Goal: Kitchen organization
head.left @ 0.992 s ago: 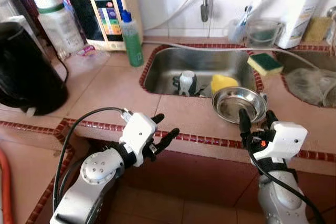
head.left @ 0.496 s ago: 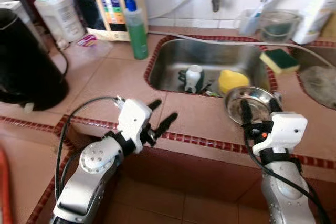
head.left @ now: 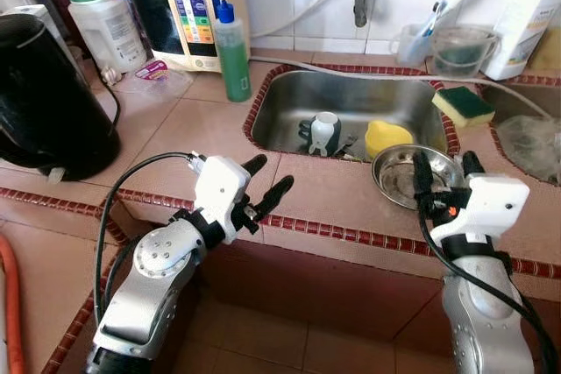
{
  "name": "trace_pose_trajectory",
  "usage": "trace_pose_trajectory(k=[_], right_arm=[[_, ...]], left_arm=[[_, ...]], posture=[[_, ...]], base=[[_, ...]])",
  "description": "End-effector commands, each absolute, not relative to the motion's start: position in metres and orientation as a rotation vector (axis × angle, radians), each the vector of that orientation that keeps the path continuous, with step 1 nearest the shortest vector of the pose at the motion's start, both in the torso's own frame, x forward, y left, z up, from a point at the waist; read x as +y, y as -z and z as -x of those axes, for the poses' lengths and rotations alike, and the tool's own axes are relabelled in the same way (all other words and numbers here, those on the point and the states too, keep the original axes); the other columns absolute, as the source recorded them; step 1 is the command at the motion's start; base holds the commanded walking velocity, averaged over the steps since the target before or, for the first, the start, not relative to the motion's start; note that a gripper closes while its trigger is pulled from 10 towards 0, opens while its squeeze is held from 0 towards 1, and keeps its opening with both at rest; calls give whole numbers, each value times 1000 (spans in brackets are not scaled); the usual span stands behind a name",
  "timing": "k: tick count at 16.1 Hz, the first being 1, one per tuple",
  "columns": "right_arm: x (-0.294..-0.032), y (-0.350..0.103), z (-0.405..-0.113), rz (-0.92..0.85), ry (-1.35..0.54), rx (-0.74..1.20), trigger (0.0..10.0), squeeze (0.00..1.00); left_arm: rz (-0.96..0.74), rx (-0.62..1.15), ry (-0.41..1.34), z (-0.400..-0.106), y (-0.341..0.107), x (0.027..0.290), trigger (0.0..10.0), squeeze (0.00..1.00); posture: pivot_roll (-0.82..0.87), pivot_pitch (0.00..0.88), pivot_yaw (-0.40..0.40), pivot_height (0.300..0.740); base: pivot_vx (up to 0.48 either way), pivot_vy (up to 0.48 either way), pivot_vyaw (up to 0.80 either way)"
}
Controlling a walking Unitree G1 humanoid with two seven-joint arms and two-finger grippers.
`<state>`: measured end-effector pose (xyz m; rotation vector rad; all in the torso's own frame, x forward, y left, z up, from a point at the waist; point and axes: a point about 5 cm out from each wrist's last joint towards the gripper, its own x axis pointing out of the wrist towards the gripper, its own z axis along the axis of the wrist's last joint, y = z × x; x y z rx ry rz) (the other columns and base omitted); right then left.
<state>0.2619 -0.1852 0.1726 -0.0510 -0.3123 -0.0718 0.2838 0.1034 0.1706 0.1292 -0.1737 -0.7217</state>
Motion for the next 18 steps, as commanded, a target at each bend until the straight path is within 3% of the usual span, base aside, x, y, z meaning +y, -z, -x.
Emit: trace_pose_trajectory(k=[1, 4, 7, 9, 18], right_arm=[[-186, -175, -265, 46, 71, -320, 10000, 0], [-188, -175, -270, 35, 88, -297, 10000, 0], [-189, -176, -272, 59, 81, -309, 10000, 0], [-188, -176, -272, 62, 73, -314, 10000, 0], [-183, -175, -275, 75, 28, -319, 10000, 0]], left_arm=[[-156, -198, 675, -289, -174, 109, 10000, 0], [-225, -250, 612, -292, -178, 109, 10000, 0], [-194, -218, 667, -292, -175, 108, 10000, 0], [-185, -223, 672, -292, -175, 109, 10000, 0], [-165, -215, 671, -294, -172, 109, 10000, 0]], posture=[[-217, 45, 77, 740], [-215, 38, 71, 740], [-215, 35, 70, 740], [-216, 32, 69, 740], [-216, 10, 59, 740]], base=[[0, 0, 0], [0, 0, -529], [0, 0, -779], [0, 0, 0], [0, -472, 0]])
